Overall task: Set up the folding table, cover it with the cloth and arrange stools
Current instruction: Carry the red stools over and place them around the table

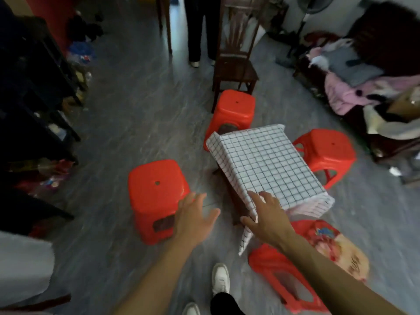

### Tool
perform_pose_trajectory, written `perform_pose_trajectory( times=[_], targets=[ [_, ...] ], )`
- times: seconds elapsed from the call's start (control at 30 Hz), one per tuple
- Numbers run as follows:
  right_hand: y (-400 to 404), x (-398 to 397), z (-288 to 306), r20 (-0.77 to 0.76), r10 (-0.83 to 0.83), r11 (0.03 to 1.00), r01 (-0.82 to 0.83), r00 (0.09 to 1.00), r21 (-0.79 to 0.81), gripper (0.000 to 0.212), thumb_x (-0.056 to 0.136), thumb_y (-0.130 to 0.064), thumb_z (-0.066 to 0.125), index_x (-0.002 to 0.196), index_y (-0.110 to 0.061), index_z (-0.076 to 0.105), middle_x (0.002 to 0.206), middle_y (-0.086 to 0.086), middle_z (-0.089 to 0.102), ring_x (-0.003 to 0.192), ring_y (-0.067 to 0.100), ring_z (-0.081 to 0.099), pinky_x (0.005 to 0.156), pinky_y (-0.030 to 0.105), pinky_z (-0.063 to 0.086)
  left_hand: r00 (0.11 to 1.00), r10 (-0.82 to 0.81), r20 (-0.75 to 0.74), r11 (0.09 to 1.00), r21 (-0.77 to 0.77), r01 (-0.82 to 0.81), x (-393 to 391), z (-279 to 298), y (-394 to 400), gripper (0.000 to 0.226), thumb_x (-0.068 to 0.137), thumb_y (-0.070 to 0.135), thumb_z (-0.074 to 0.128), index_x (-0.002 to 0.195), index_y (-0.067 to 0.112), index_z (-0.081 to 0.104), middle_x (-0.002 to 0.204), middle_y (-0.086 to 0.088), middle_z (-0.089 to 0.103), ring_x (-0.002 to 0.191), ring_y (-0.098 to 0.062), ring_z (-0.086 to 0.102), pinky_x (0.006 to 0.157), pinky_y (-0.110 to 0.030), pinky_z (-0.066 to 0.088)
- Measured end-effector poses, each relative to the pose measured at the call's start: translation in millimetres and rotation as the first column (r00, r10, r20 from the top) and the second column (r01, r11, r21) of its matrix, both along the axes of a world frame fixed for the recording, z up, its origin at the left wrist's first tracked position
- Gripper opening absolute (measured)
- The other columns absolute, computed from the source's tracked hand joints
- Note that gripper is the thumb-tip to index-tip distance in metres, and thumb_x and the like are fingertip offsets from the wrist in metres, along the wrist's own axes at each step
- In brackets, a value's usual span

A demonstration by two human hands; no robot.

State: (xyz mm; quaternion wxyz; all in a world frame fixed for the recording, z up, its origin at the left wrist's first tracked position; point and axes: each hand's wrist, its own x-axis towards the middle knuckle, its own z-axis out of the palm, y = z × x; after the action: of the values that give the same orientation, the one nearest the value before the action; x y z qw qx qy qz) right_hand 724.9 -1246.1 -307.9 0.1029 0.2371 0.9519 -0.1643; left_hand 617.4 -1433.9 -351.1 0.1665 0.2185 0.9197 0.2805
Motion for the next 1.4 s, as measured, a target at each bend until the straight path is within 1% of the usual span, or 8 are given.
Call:
perform_pose_trajectory(
  times=[0.13, 0.27, 0.43, 0.6, 0.73, 1.0, 1.2, 1.4],
  targets=[
    [10, 75, 12, -0.032, -0.206, 0.979, 0.206, 0.978, 0.006, 0.078, 0.080, -0.053, 0.062, 0.147, -0.030, 0.031, 0.146, 0.012, 0.038, 0.132, 0.036, 0.037, 0.103, 0.053, 0.041, 0.984, -0.179, -0.001, 0.983, 0.033, 0.179, 31, 11, 36, 0.080, 0.074, 0.073, 0.040, 0.134, 0.021, 0.052, 0.140, -0.010, 0.049, 0.131, -0.028, 0.041, 0.110, -0.043, 0.034],
    [16, 149, 25, -0.043, -0.359, 0.931, 0.361, 0.932, 0.053, 0.077, 0.078, -0.050, 0.062, 0.145, -0.028, 0.032, 0.143, 0.011, 0.040, 0.129, 0.036, 0.039, 0.104, 0.051, 0.037, 0.932, -0.363, -0.009, 0.929, 0.070, 0.362, 79, 29, 79, 0.061, 0.085, 0.054, 0.060, 0.135, 0.020, 0.051, 0.143, -0.008, 0.044, 0.132, -0.028, 0.038, 0.108, -0.039, 0.035],
    [31, 237, 32, -0.081, -0.569, 0.820, 0.572, 0.818, 0.022, 0.080, 0.079, -0.058, 0.062, 0.147, -0.031, 0.030, 0.147, 0.012, 0.037, 0.134, 0.037, 0.036, 0.104, 0.056, 0.039, 0.817, -0.574, -0.055, 0.815, 0.056, 0.577, 139, 42, 138, 0.076, 0.072, 0.067, 0.039, 0.129, 0.018, 0.055, 0.129, -0.004, 0.054, 0.122, -0.027, 0.047, 0.104, -0.041, 0.040],
    [56, 312, 29, -0.069, -0.711, 0.703, 0.710, 0.700, -0.033, 0.079, 0.082, -0.056, 0.059, 0.150, -0.030, 0.029, 0.151, 0.011, 0.032, 0.136, 0.035, 0.031, 0.107, 0.055, 0.036, 0.705, -0.705, -0.078, 0.708, -0.009, 0.706, 195, 41, 194, 0.075, 0.074, 0.068, 0.041, 0.130, 0.020, 0.053, 0.127, -0.001, 0.055, 0.121, -0.025, 0.048, 0.101, -0.045, 0.043],
    [87, 359, 21, -0.071, -0.765, 0.643, 0.761, 0.639, -0.085, 0.080, 0.080, -0.056, 0.058, 0.150, -0.028, 0.030, 0.147, 0.008, 0.036, 0.134, 0.032, 0.034, 0.108, 0.053, 0.036, 0.646, -0.761, -0.065, 0.649, -0.039, 0.760, 239, 36, 235, 0.063, 0.082, 0.059, 0.053, 0.133, 0.021, 0.050, 0.131, -0.001, 0.052, 0.125, -0.023, 0.045, 0.104, -0.045, 0.041],
    [177, 422, -10, -0.017, -0.781, 0.619, 0.770, 0.624, -0.155, 0.078, 0.084, -0.056, 0.060, 0.149, -0.027, 0.029, 0.146, 0.009, 0.037, 0.134, 0.033, 0.036, 0.108, 0.053, 0.037, 0.678, -0.734, 0.024, 0.668, -0.151, 0.729, 290, 12, 296, 0.068, 0.079, 0.063, 0.050, 0.133, 0.022, 0.050, 0.124, 0.001, 0.055, 0.116, -0.021, 0.051, 0.097, -0.043, 0.047],
    [217, 427, -32, 0.013, -0.792, 0.597, 0.779, 0.610, -0.190, 0.076, 0.085, -0.052, 0.062, 0.149, -0.028, 0.030, 0.147, 0.008, 0.037, 0.135, 0.032, 0.034, 0.106, 0.053, 0.039, 0.673, -0.738, 0.049, 0.655, -0.188, 0.732, 296, -6, 334, 0.060, 0.083, 0.056, 0.053, 0.133, 0.023, 0.049, 0.126, 0.005, 0.053, 0.119, -0.018, 0.047, 0.100, -0.038, 0.045],
    [245, 419, -72, 0.087, -0.819, 0.540, 0.812, 0.568, -0.221, 0.078, 0.084, -0.059, 0.058, 0.150, -0.031, 0.027, 0.150, 0.009, 0.036, 0.136, 0.033, 0.035, 0.107, 0.053, 0.039, 0.643, -0.760, 0.094, 0.612, -0.229, 0.757, 282, -50, 382, 0.054, 0.087, 0.051, 0.057, 0.133, 0.023, 0.049, 0.129, 0.005, 0.053, 0.121, -0.018, 0.044, 0.102, -0.037, 0.042]
  ],
)
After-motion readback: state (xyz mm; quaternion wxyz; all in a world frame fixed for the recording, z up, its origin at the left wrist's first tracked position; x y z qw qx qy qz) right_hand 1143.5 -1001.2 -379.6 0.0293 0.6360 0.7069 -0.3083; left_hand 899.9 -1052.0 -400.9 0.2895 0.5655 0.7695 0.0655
